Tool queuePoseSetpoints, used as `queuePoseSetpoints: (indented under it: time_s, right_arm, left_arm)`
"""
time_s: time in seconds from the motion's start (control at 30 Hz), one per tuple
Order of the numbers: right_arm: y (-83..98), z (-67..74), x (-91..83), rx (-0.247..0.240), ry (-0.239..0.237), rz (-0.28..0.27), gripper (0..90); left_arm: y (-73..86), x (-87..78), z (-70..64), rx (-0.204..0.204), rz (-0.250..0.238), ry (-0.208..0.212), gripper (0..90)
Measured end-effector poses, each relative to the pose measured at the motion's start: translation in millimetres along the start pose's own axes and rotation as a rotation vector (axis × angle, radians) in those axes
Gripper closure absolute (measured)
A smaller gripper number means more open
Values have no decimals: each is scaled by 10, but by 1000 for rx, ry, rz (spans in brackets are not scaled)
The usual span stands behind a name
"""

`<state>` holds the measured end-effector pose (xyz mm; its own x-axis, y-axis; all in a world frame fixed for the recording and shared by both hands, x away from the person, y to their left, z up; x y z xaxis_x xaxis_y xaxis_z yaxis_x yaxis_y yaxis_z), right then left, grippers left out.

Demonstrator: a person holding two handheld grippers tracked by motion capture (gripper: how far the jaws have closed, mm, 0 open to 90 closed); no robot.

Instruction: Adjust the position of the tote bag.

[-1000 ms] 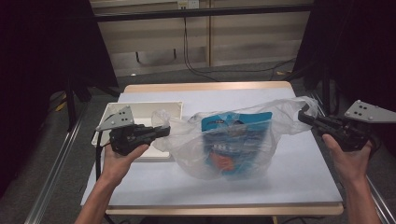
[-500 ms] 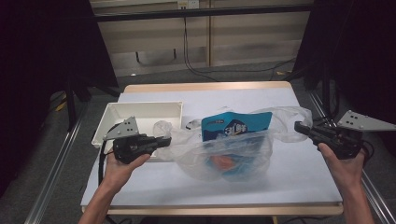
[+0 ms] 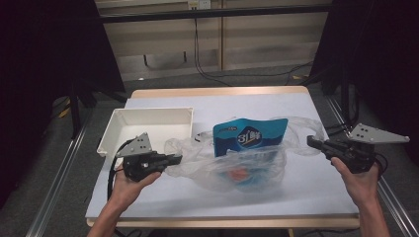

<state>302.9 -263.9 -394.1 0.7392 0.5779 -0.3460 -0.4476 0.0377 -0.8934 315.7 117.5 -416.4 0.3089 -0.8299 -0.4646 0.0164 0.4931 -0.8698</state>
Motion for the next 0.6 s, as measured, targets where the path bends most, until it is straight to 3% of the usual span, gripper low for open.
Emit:
queuePoseSetpoints:
  time_s: [0.13,0.27,0.33,0.6]
  right_arm:
    - [96,-9,21,-6,2,33,900]
    - [180,-36,56,-1,11,61,900]
    - [229,-55,61,-1,10,79,900]
    - [351,-191,25,20,41,108,900]
  left_arm:
    - [79,18,-18,-20,7,11,896]
    - [104,45,-25,-11,19,18,896]
    - [129,93,-37,-31,29,9,896]
    - [157,223,-134,-8,55,48,896]
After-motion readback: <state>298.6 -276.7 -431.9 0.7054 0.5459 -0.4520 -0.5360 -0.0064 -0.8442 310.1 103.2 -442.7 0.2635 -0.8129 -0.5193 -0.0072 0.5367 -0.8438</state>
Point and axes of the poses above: each handheld gripper's, and its own axes: x roughly forward along the jaws, y roughly out of its underside, z roughly to its left, the point moved 10 cm from there along x, roughly forward along the jaws, and after that the axes turned 15 degrees about x, right-handed, at the moved point
